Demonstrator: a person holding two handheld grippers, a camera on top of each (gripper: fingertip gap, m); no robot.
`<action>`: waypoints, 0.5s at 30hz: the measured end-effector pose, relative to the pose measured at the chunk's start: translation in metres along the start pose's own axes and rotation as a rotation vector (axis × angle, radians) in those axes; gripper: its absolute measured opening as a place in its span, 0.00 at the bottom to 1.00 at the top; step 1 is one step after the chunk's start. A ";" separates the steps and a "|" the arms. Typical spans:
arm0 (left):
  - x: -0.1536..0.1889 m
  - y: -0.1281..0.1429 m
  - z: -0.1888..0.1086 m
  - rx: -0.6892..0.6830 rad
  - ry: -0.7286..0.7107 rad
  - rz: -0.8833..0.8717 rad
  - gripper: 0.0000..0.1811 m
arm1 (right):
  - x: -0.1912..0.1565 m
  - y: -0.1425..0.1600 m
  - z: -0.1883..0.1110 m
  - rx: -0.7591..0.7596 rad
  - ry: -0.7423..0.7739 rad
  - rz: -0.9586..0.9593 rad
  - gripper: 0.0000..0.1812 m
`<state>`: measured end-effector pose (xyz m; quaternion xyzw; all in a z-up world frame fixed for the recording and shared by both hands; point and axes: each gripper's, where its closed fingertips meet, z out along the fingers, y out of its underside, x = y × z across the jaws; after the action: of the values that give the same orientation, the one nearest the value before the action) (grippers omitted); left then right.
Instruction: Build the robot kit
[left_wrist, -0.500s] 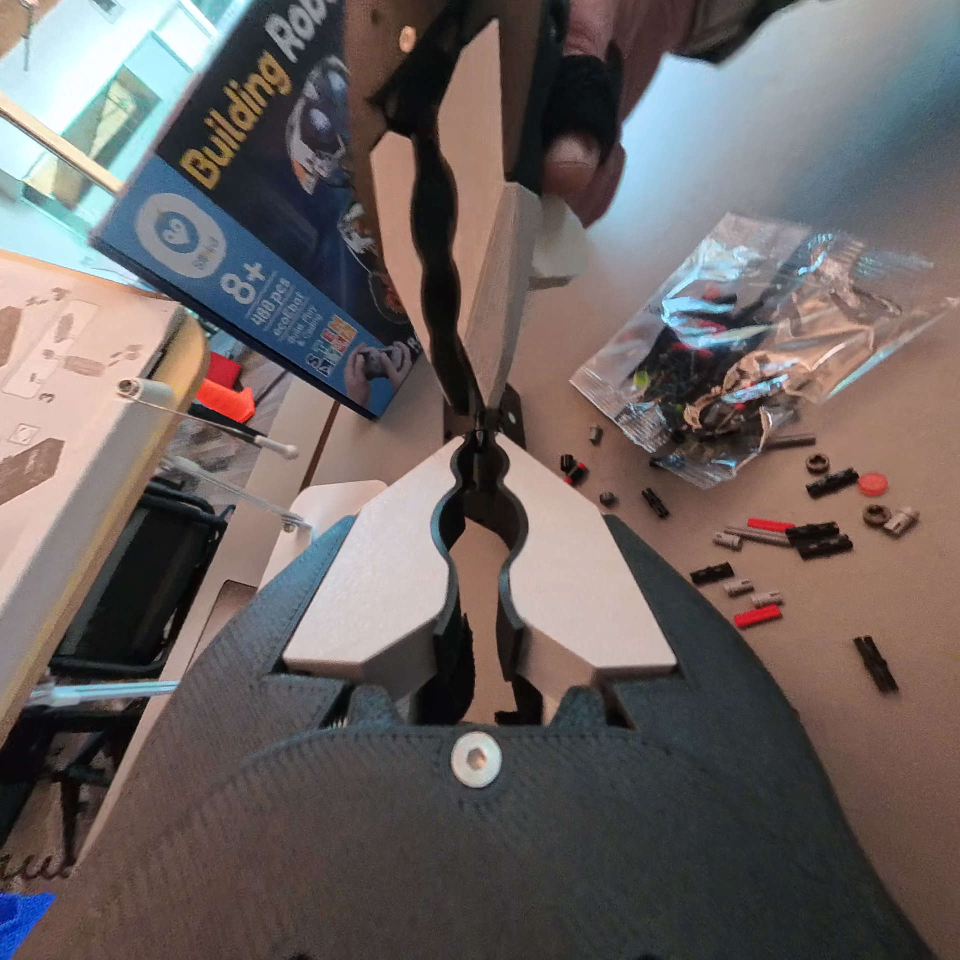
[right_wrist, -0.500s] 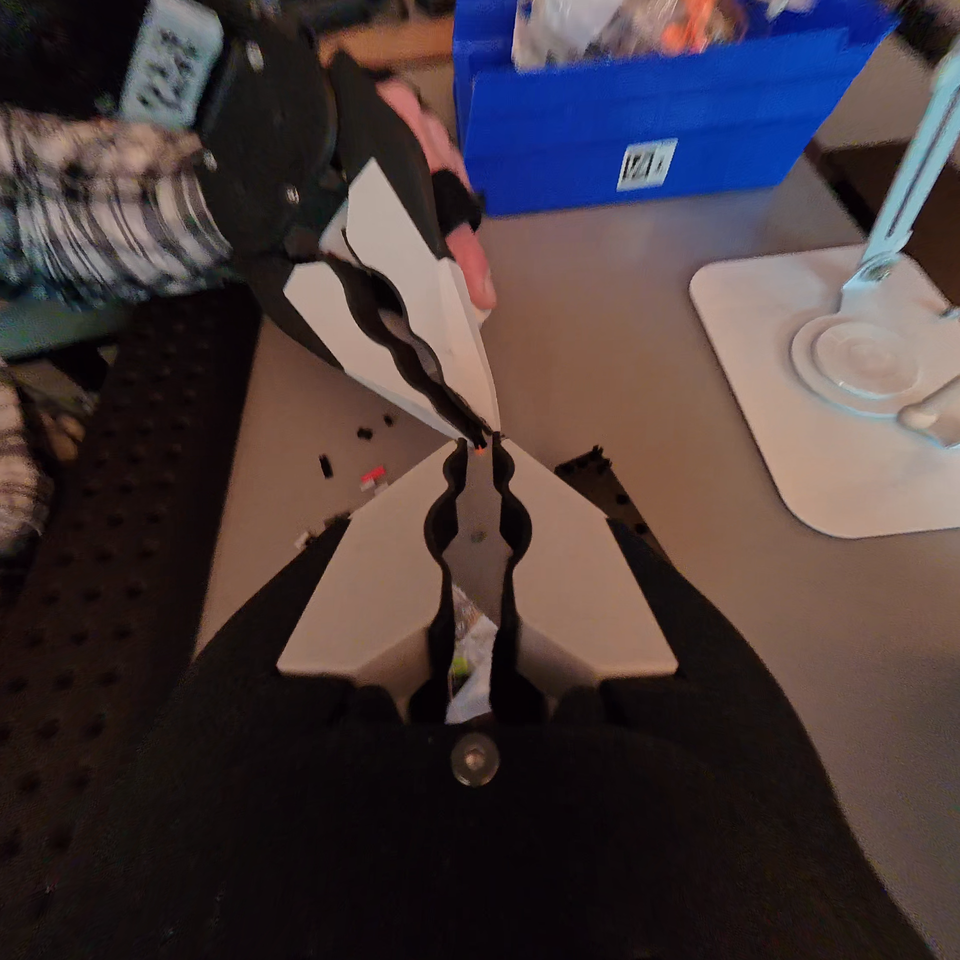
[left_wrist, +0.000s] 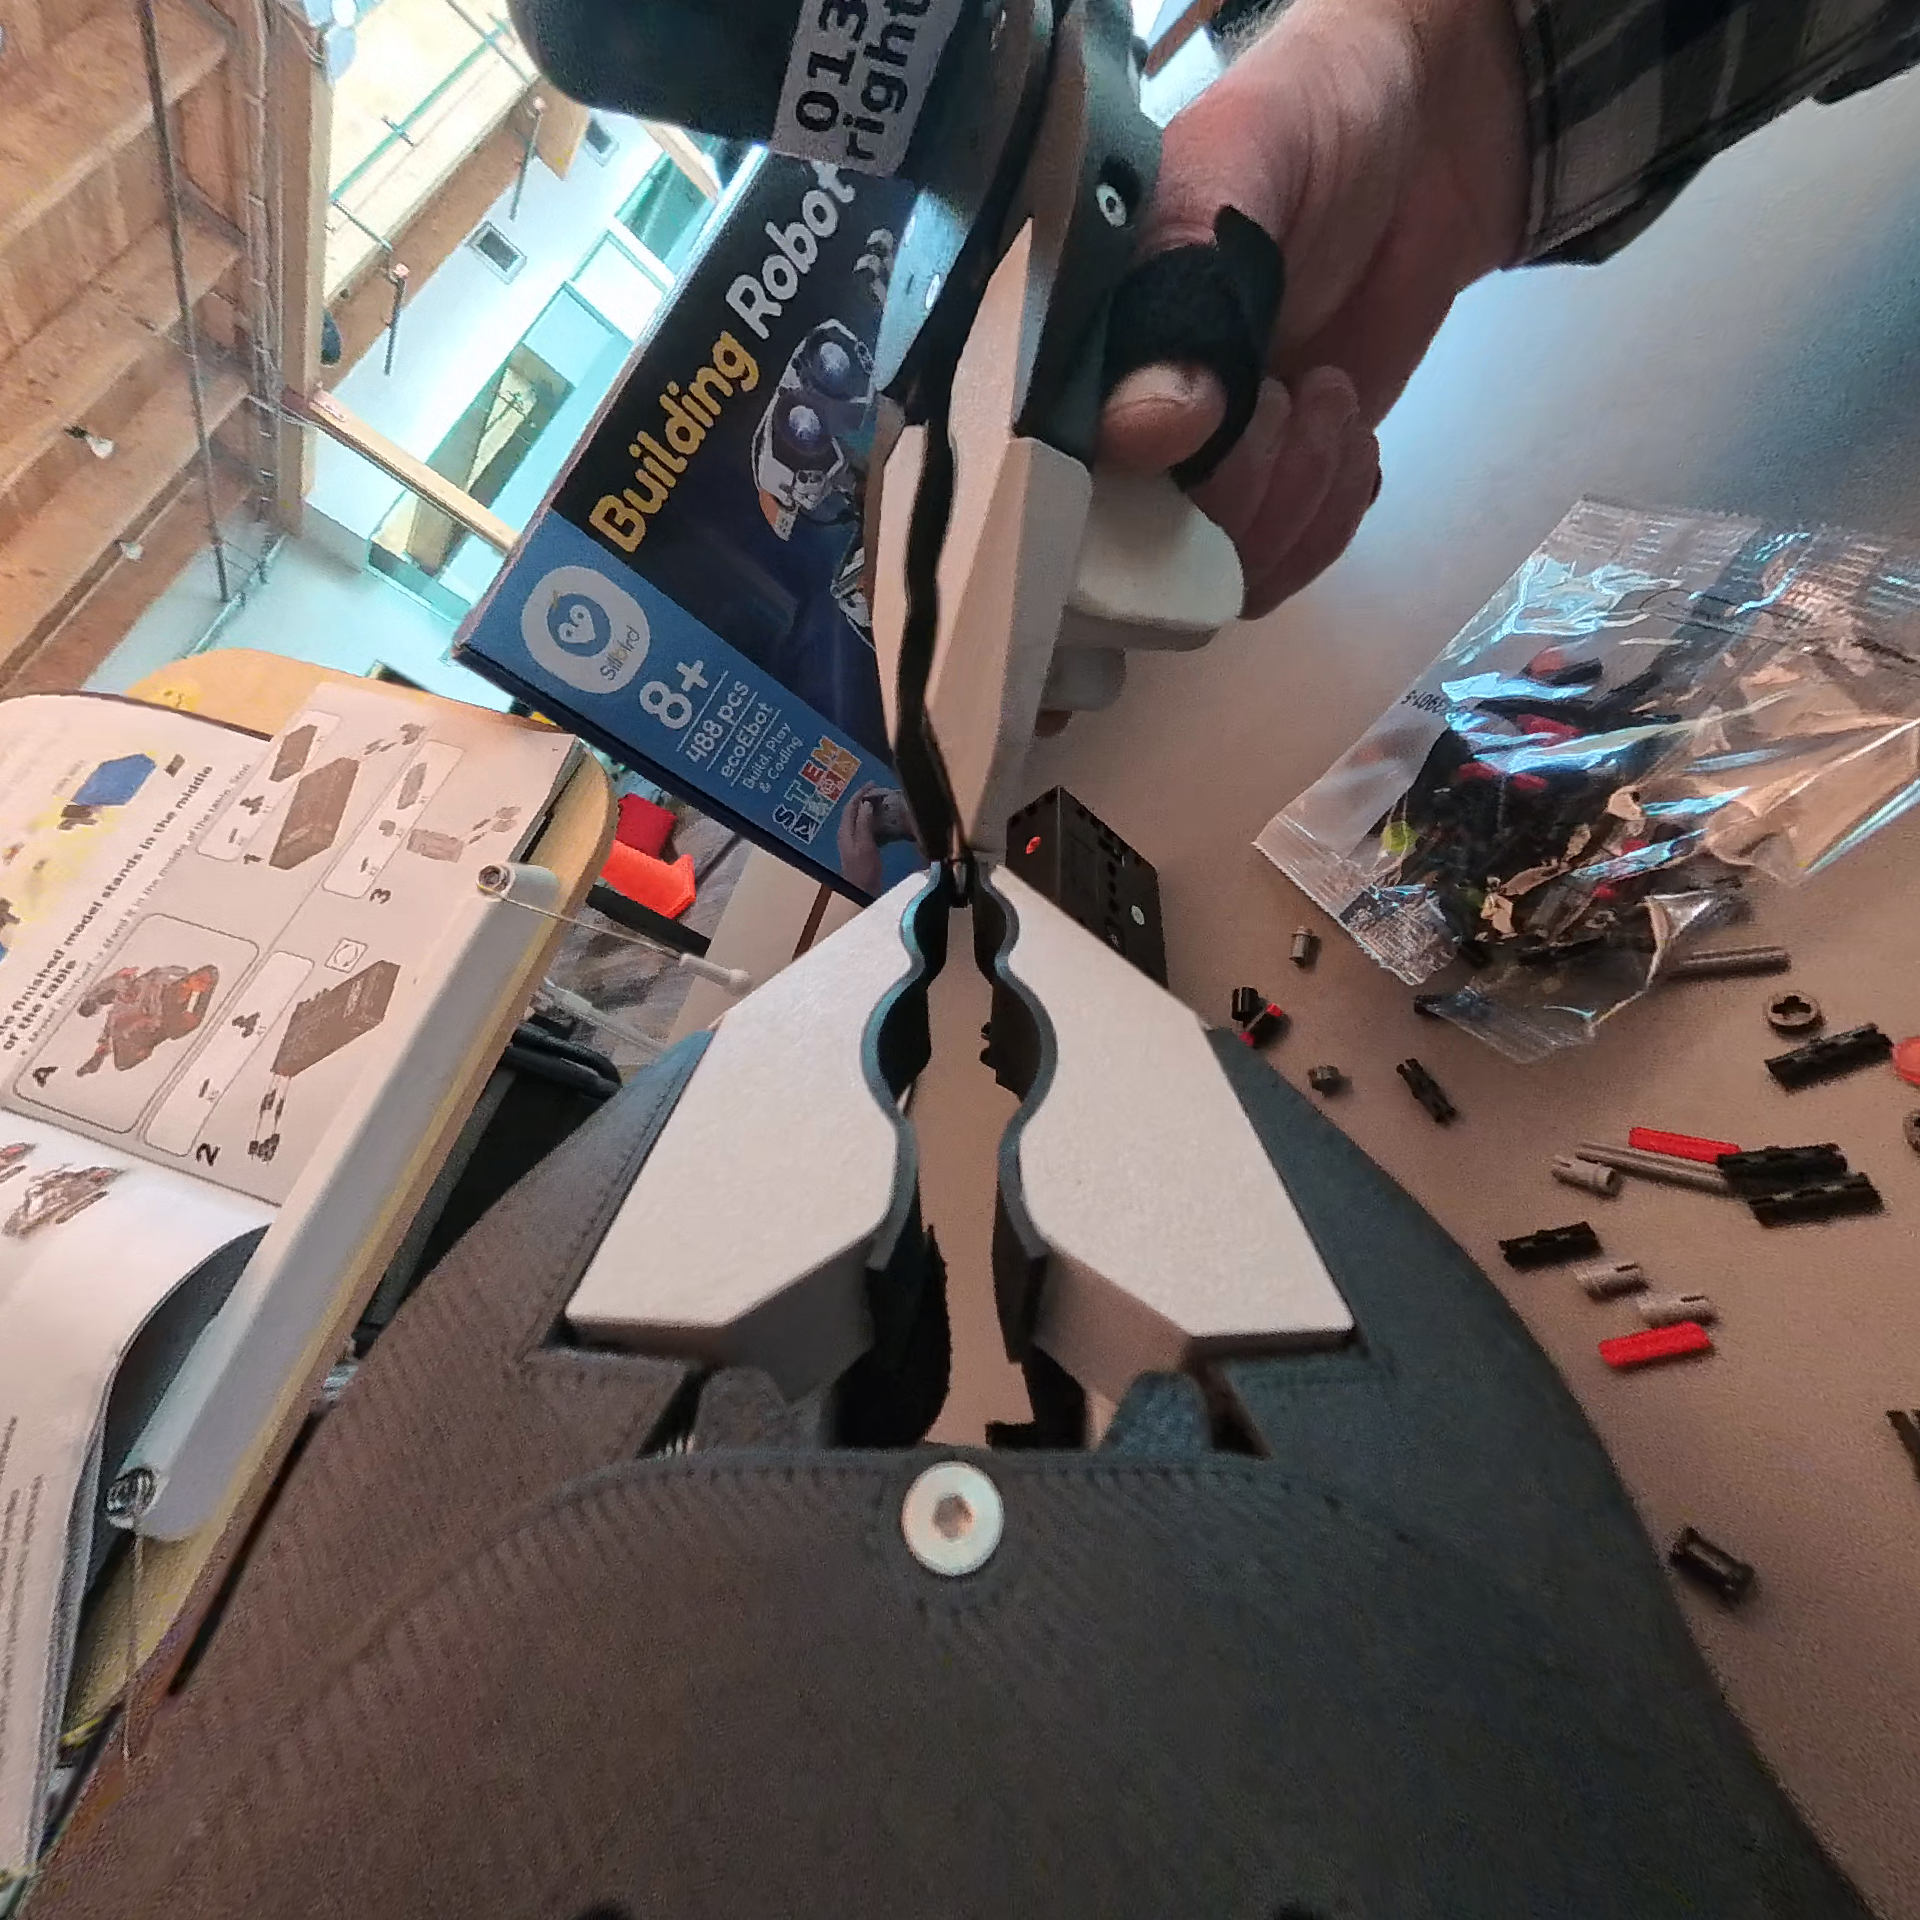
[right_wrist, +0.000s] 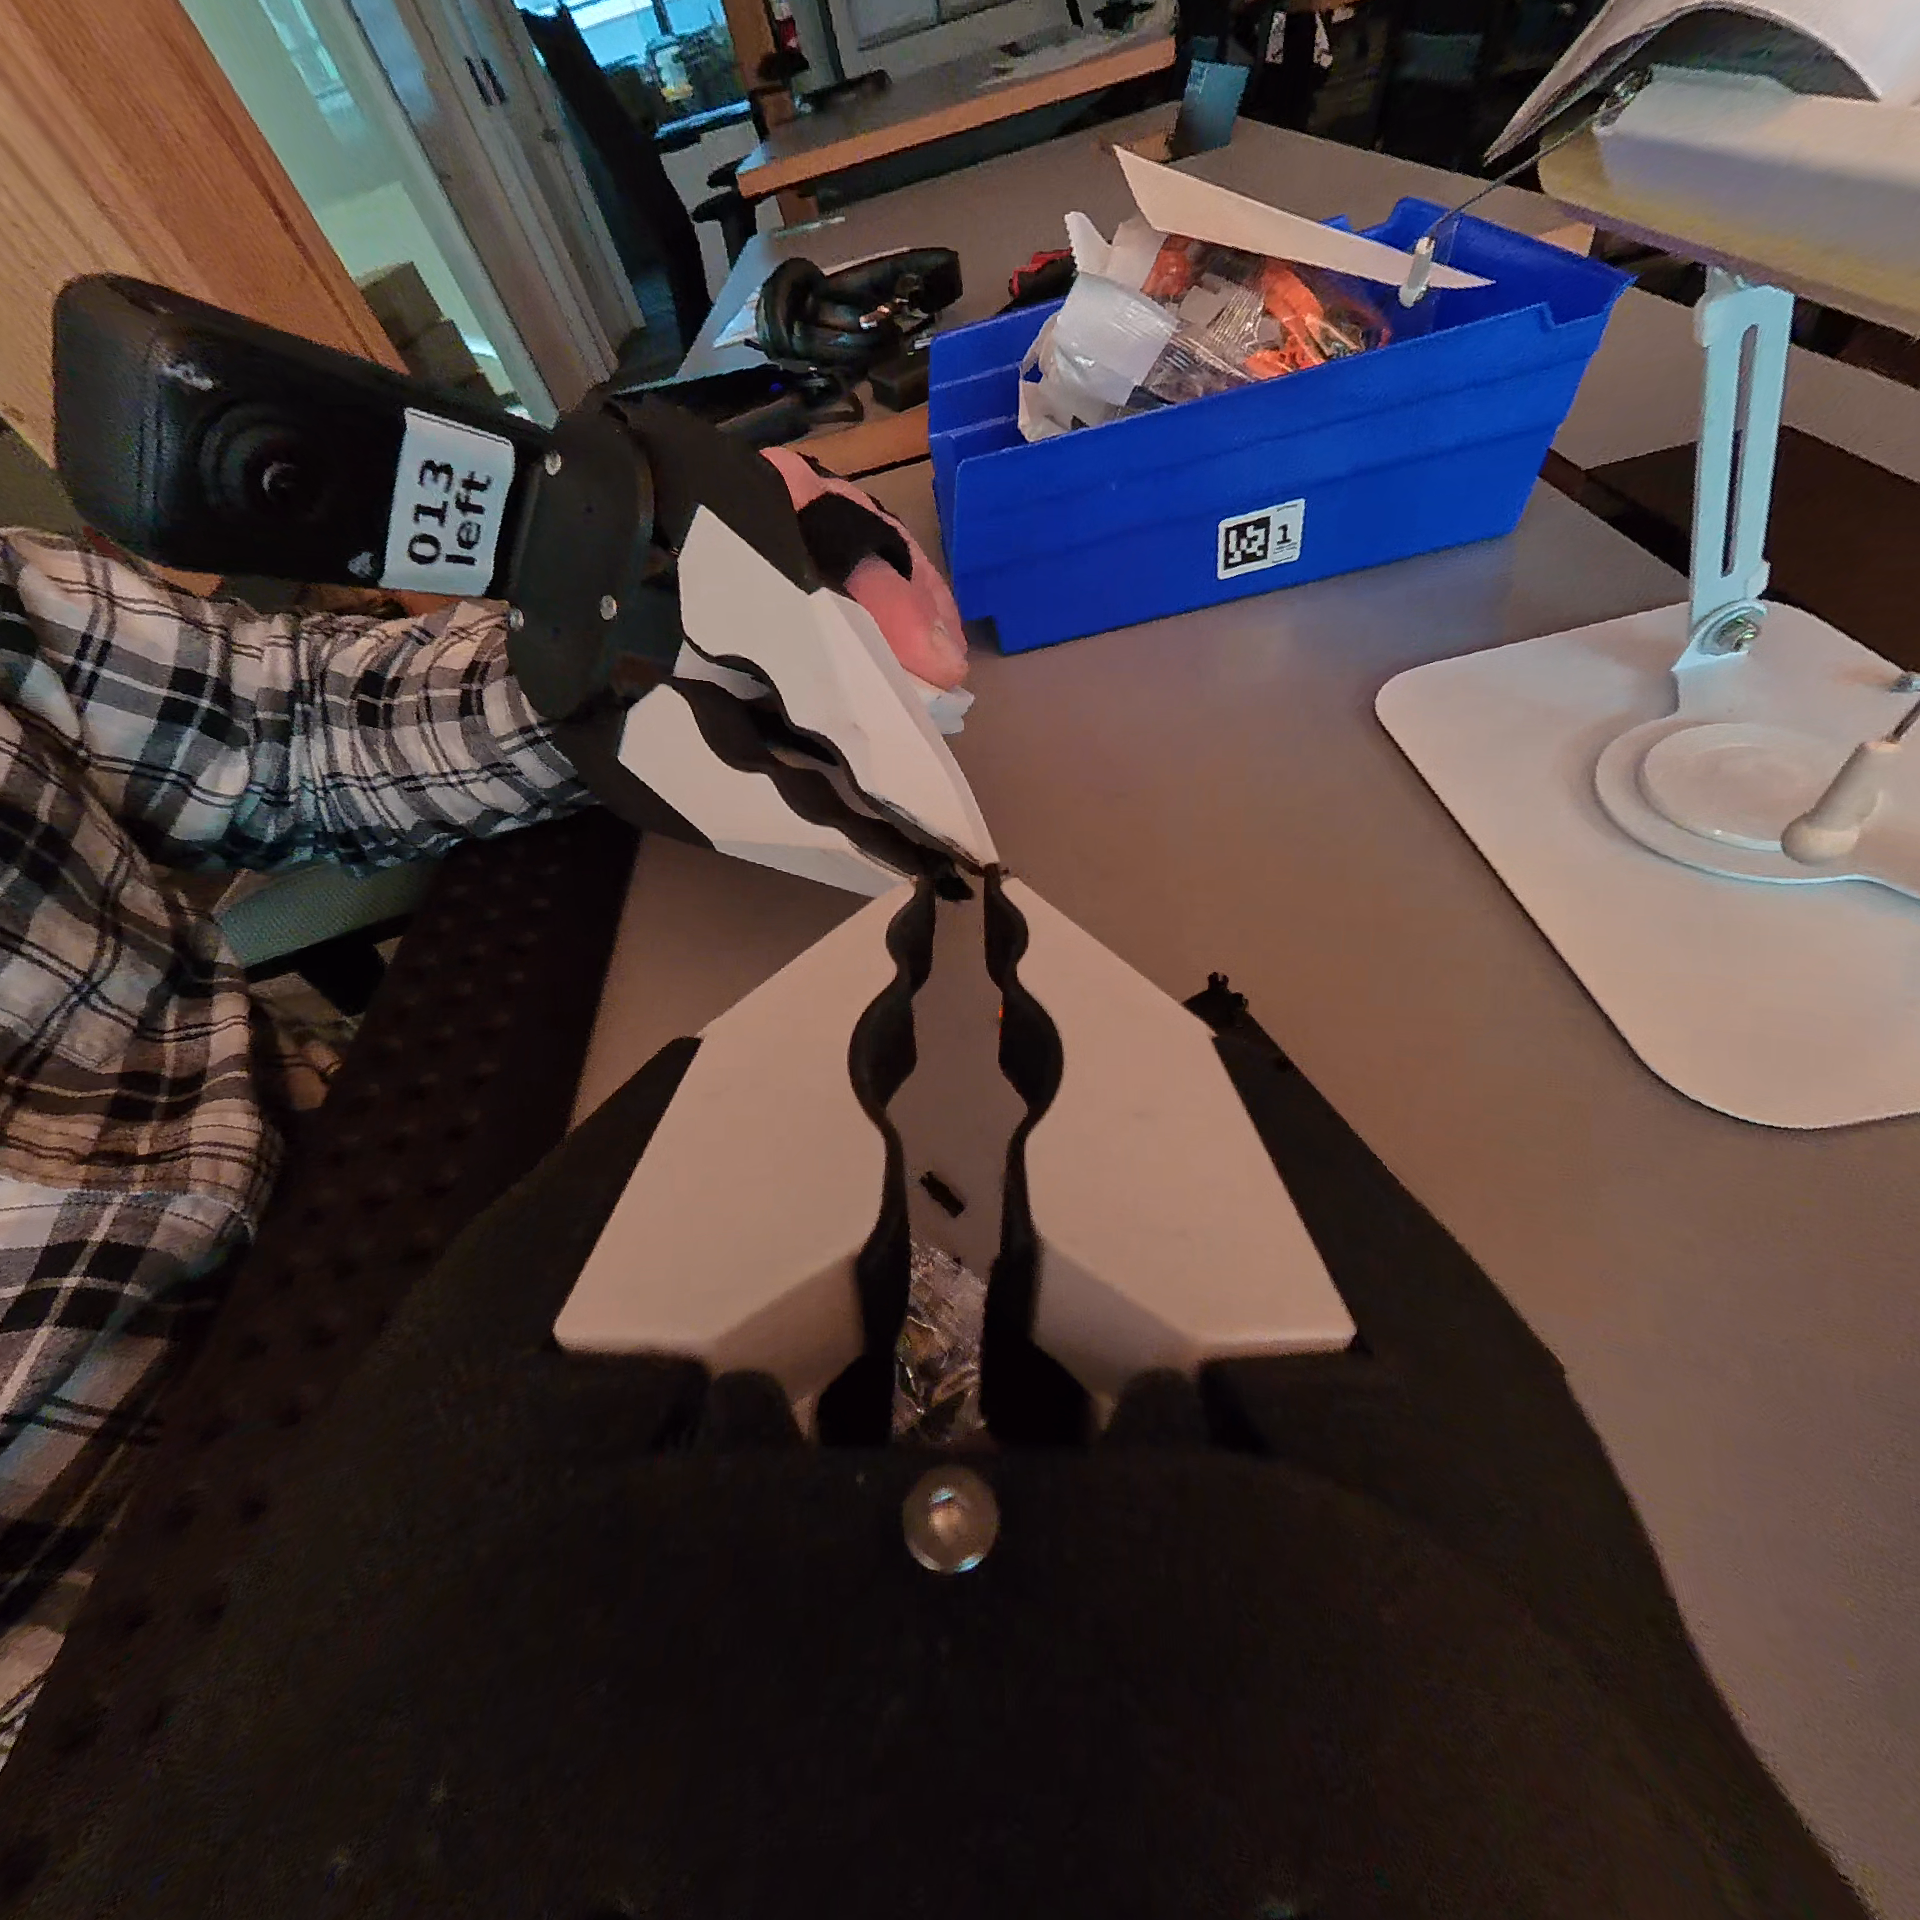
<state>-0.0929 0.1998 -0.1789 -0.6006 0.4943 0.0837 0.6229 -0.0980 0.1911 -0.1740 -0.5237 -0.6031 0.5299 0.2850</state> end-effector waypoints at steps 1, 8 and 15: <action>0.001 0.000 0.001 -0.003 0.003 0.004 0.01 | -0.001 -0.001 0.000 0.008 -0.006 0.004 0.03; -0.002 0.000 0.001 0.003 -0.021 -0.003 0.01 | 0.001 -0.003 0.000 0.020 -0.004 0.024 0.03; -0.006 -0.002 0.001 0.013 -0.057 0.002 0.01 | 0.001 -0.006 -0.001 0.029 0.002 0.018 0.02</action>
<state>-0.0938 0.2032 -0.1729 -0.5934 0.4772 0.0980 0.6407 -0.0993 0.1931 -0.1686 -0.5254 -0.5905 0.5406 0.2882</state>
